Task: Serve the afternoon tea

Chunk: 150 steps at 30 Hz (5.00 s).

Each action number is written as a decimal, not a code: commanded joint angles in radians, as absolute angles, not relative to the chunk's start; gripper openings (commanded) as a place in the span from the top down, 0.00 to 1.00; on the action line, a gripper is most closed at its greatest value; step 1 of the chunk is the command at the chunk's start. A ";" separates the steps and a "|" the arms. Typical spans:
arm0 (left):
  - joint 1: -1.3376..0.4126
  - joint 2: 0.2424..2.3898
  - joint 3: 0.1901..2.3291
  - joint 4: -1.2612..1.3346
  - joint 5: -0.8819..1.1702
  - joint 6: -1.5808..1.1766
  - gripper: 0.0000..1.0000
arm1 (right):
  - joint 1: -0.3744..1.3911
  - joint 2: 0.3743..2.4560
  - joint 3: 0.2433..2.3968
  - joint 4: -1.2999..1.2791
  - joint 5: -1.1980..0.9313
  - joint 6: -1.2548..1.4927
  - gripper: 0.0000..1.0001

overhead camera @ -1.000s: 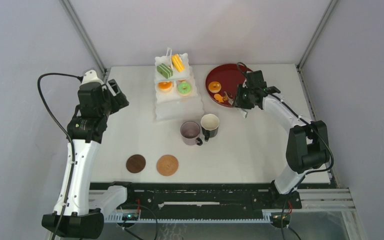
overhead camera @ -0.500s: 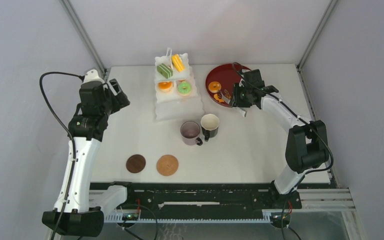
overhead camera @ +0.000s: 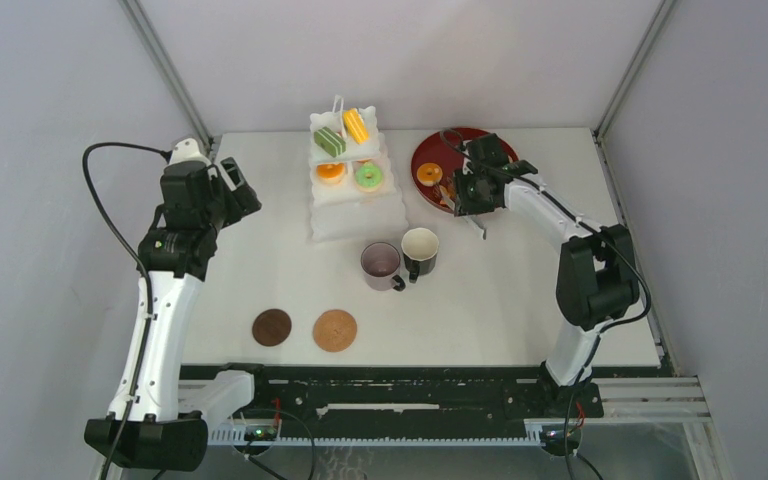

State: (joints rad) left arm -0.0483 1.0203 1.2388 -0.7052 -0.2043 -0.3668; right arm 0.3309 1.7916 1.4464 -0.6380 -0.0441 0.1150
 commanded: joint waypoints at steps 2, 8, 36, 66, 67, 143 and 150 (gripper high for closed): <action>-0.051 1.019 1.267 -0.673 -0.198 -0.373 0.18 | 0.308 1.772 1.479 -0.662 0.032 0.092 0.55; -0.051 1.022 1.265 -0.669 -0.194 -0.373 0.18 | 0.302 1.768 1.481 -0.672 0.038 0.088 0.54; -0.050 1.014 1.257 -0.664 -0.195 -0.377 0.18 | 0.305 1.828 1.488 -0.675 0.040 0.074 0.56; -0.049 0.973 1.232 -0.672 -0.226 -0.363 0.18 | 0.400 1.753 1.577 -0.667 -0.149 0.140 0.83; -0.050 0.973 1.232 -0.673 -0.228 -0.364 0.18 | 0.414 1.764 1.589 -0.672 -0.154 0.138 0.83; -0.049 0.956 1.235 -0.683 -0.236 -0.355 0.18 | 0.516 1.857 1.713 -0.729 -0.216 0.137 0.51; -0.049 0.961 1.243 -0.680 -0.219 -0.362 0.18 | 0.503 1.791 1.645 -0.681 -0.228 0.168 0.65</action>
State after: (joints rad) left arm -0.0483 0.9733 1.2388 -0.7055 -0.2317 -0.3656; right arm 0.5056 1.8874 1.6547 -0.7631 -0.2188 0.1326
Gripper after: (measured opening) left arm 0.822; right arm 0.411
